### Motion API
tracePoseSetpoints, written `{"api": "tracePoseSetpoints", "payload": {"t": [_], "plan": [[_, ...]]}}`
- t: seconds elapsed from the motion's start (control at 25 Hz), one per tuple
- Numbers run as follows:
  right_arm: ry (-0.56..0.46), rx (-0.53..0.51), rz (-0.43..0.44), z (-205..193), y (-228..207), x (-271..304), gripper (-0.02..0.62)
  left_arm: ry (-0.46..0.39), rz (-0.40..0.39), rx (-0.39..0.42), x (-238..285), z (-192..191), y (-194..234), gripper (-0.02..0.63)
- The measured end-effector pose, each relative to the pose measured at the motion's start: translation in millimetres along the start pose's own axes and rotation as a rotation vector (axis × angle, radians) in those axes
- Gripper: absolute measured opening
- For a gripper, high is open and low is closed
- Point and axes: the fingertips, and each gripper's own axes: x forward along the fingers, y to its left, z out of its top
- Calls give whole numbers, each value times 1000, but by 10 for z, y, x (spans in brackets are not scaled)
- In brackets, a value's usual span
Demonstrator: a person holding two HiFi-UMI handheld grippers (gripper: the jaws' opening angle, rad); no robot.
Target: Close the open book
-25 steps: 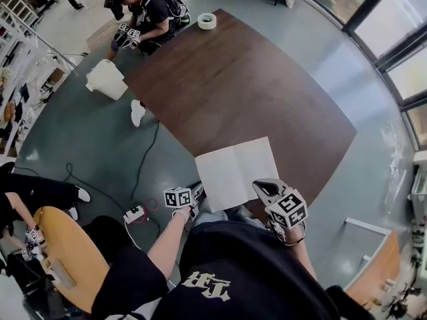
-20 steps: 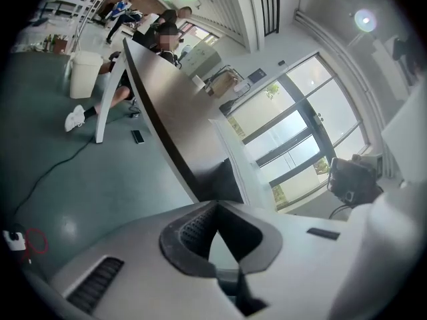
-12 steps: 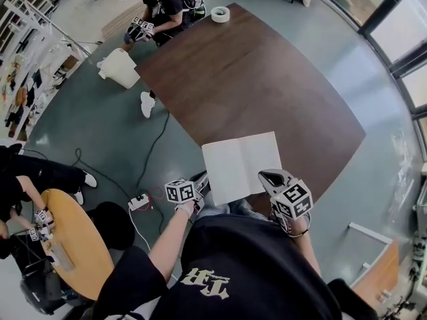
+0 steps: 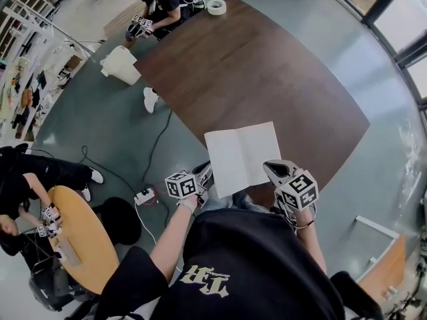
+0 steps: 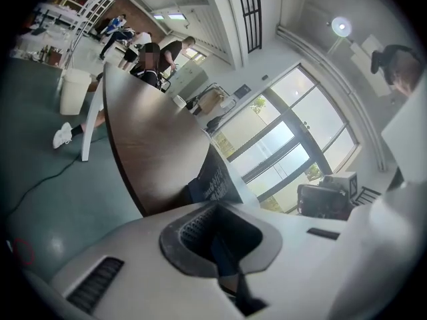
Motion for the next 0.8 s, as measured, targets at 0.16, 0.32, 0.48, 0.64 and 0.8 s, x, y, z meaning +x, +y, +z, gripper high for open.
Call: {"api": "tracePoseSetpoints", "payload": {"t": [0.16, 0.32, 0.48, 0.64, 0.8], "plan": [[-24, 19, -7, -42, -51, -95, -14, 3, -24, 20, 77, -10, -214, 5], [-42, 33, -22, -91, -135, -200, -12, 20, -51, 44, 177, -42, -416, 5], [-67, 50, -43, -106, -203, -328, -12, 36, -67, 70, 234, -17, -590, 5], [-82, 66, -67, -162, -331, -477, -12, 49, -82, 91, 363, -16, -742, 5], [-100, 93, -98, -269, -430, -589, -12, 73, -98, 102, 476, -85, -827, 5]]}}
